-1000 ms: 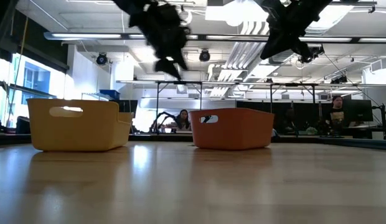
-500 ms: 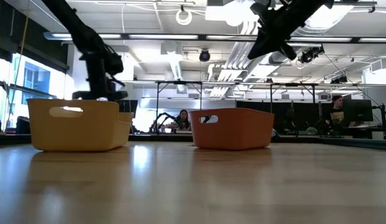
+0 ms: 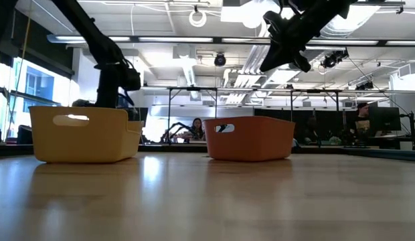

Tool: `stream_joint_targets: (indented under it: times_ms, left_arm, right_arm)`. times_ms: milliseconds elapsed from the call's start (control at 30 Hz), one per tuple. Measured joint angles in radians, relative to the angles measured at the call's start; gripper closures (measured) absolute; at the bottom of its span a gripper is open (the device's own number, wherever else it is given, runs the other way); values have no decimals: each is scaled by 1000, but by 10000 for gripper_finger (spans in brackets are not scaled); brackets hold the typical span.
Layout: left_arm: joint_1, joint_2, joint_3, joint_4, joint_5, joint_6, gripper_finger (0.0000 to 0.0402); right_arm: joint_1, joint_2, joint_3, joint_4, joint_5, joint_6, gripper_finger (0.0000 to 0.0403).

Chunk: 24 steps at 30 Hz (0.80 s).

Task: Sort batteries
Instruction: Put the black battery into the orange bin

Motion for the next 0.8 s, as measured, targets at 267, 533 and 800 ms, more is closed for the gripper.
stream_joint_targets:
  times_ms: [267, 533, 800]
  left_arm:
    - [-42, -55, 0, -51, 78, 31, 227]
    - [-62, -55, -31, -128, 39, -160, 227]
    - [-55, -35, -57, -57, -74, -477, 227]
  right_arm:
    - [-124, 0, 0, 60, -3, -8, 403]
    - [-300, 95, 0, 184, -289, -23, 403]
    - [-403, 280, 0, 348, -698, -111, 403]
